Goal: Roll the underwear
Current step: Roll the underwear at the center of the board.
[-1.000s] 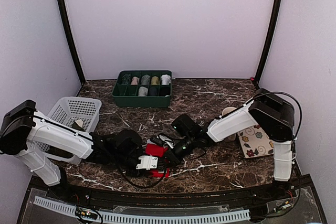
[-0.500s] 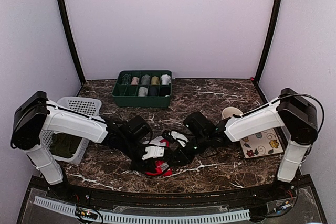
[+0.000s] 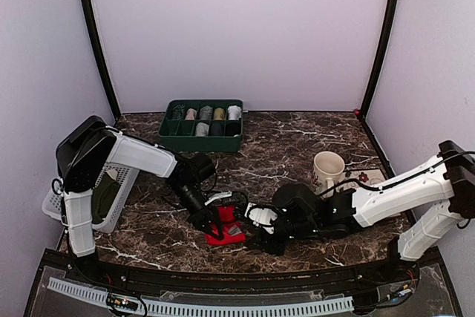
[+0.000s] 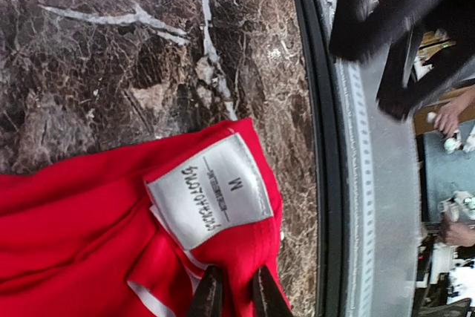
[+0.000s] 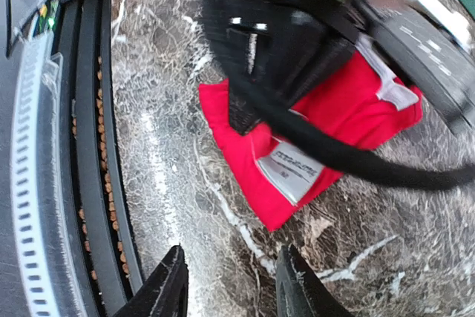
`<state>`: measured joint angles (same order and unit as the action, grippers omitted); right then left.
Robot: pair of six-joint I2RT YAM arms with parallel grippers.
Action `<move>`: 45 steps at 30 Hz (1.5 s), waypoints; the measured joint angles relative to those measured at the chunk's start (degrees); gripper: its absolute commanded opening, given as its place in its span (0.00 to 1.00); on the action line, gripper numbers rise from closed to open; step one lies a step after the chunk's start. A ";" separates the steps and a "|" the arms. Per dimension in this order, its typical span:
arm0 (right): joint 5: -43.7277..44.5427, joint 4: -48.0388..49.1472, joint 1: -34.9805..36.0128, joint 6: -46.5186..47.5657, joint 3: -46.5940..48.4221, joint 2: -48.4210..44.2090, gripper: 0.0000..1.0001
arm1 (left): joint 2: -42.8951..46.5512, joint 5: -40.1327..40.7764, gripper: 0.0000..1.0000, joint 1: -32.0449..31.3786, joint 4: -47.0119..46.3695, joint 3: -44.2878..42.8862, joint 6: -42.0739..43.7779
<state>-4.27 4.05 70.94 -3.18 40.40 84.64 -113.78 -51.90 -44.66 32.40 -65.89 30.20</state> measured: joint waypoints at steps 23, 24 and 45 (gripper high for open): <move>13.40 4.76 5.09 20.09 9.60 19.12 0.00 | -3.17 -5.33 0.33 1.33 3.28 -1.68 0.09; 13.33 4.20 5.11 20.39 10.03 19.26 0.00 | -3.17 -5.35 0.37 1.42 3.28 -1.66 0.00; -16.98 -26.38 -0.52 0.81 33.94 28.11 0.00 | 33.90 18.56 0.63 13.64 -20.98 20.06 -8.59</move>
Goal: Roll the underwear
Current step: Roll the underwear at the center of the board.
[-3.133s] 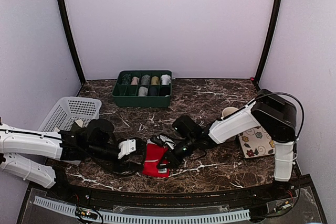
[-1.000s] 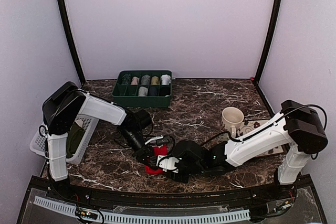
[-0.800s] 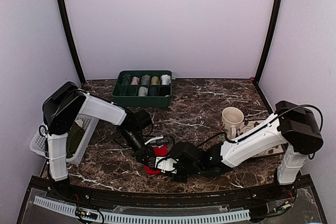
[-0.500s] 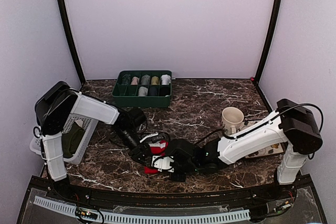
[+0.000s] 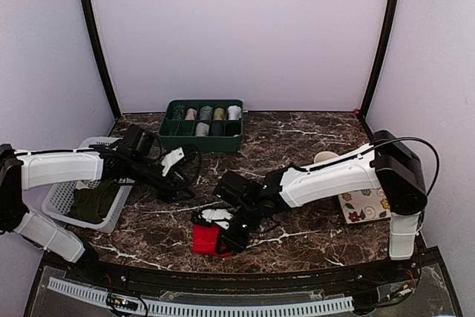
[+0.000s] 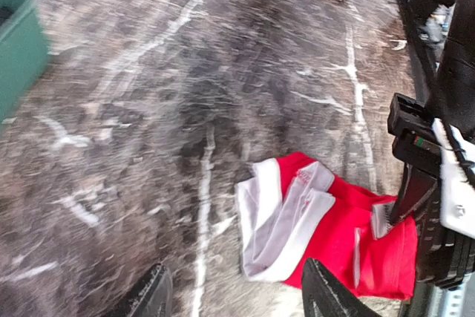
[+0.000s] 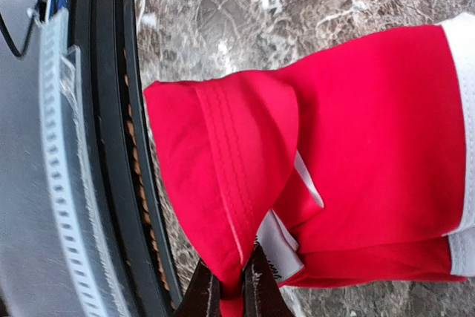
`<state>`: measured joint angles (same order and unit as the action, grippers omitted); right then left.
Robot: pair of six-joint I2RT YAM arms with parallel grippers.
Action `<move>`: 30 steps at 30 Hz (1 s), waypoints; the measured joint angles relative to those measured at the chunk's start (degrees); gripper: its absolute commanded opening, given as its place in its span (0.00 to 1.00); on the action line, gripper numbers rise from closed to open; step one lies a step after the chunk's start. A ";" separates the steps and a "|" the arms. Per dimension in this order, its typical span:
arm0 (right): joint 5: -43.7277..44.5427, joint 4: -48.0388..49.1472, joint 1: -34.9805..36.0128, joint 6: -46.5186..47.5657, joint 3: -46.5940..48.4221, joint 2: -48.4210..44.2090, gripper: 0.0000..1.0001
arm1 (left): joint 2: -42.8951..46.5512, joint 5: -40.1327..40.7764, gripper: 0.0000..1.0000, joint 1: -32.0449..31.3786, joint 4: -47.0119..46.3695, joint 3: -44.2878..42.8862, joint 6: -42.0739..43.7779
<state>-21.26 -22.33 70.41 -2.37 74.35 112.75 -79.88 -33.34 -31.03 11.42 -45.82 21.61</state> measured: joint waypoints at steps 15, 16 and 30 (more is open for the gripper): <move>-22.58 -15.98 -7.23 -10.01 16.61 13.18 0.00 | 20.81 10.95 0.61 0.02 -5.62 9.62 -2.89; -23.74 -16.11 -7.69 -10.58 16.72 13.60 0.00 | 21.42 10.16 0.61 0.00 -4.76 9.64 -2.54; -30.84 -17.38 -11.06 -15.43 18.16 16.81 0.00 | 17.31 12.04 0.60 -25.29 6.86 9.57 4.15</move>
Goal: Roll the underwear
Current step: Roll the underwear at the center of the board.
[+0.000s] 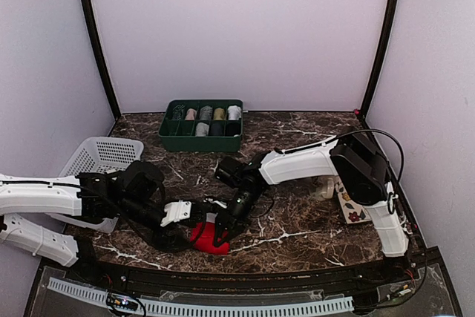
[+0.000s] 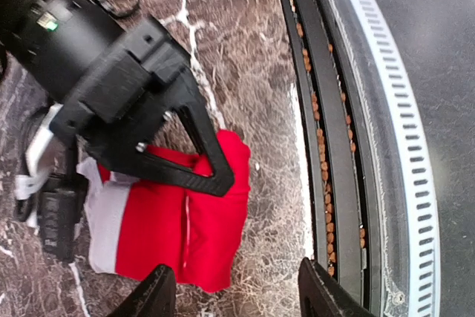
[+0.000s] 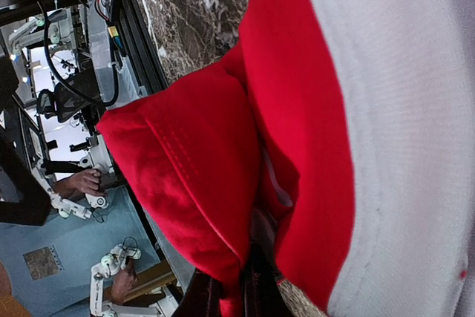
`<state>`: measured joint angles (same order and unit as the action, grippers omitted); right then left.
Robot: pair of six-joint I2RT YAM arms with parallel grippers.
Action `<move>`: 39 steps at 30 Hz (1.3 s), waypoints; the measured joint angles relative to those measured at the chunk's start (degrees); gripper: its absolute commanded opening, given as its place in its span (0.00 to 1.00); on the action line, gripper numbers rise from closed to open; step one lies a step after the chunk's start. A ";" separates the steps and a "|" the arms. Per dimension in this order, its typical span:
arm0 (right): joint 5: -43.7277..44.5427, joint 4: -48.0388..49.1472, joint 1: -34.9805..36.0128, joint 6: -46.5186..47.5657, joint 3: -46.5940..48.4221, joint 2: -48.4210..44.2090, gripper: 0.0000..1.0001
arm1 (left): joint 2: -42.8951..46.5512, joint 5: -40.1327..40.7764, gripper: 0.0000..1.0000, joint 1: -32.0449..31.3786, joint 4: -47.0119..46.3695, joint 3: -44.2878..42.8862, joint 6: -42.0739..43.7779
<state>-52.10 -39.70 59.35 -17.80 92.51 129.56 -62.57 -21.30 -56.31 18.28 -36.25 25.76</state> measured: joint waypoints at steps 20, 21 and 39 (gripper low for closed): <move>-0.39 0.76 -0.17 -1.49 -1.05 -0.24 0.18 | -17.27 5.55 0.08 -2.54 -1.46 -3.93 -1.22; -0.17 1.42 -0.17 -1.64 -1.86 -0.76 0.20 | -17.31 5.31 0.06 -2.54 -1.49 -3.93 -1.31; 5.81 13.88 -1.75 -9.99 -7.41 -8.28 0.27 | -21.62 -0.33 0.00 -2.21 0.17 -6.86 -1.66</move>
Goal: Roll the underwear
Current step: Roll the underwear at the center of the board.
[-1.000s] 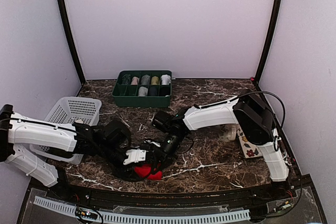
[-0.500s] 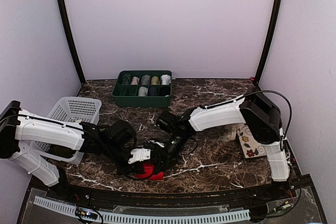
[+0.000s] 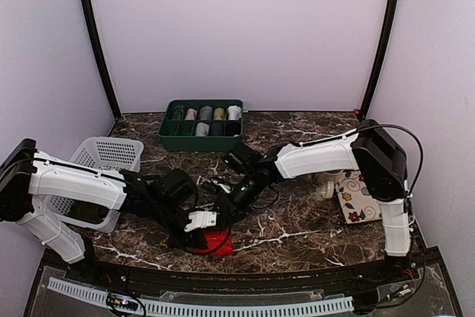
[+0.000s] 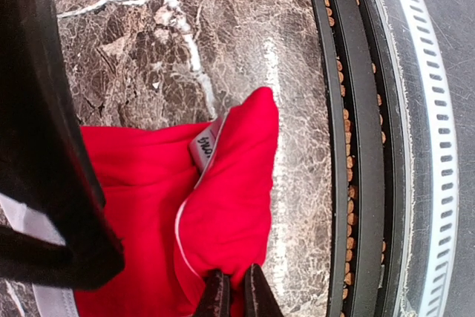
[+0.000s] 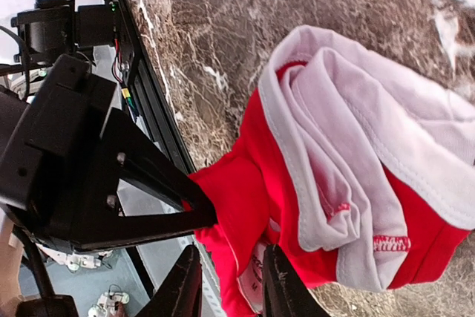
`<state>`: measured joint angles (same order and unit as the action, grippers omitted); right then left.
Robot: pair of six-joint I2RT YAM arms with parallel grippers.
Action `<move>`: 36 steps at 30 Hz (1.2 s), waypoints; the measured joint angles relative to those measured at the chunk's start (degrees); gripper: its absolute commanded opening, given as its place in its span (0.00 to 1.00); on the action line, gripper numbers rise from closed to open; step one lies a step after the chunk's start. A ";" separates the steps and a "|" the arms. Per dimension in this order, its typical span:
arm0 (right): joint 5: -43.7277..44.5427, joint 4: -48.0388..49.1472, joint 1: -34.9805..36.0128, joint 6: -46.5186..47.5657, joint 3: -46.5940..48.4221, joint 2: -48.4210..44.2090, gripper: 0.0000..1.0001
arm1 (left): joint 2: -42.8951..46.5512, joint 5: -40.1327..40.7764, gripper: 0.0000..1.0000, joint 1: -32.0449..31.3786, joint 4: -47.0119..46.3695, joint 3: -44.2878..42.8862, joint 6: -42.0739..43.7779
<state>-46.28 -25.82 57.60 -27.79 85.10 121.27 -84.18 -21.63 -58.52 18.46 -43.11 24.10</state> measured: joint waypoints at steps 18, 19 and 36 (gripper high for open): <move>1.46 3.39 -3.13 5.73 -5.22 1.84 0.26 | -9.77 -10.56 0.00 8.68 6.45 -9.03 -3.06; 1.57 3.32 -3.32 6.16 -5.25 1.70 0.26 | -10.84 -11.06 0.00 8.83 7.04 -10.08 -3.17; 14.36 18.80 -6.64 10.47 -31.12 -25.24 0.44 | -20.70 -21.18 0.01 14.29 10.01 -16.72 -3.23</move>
<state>-31.92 -7.03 50.96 -17.32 53.98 96.03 -104.88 -42.81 -44.23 28.47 -59.83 20.86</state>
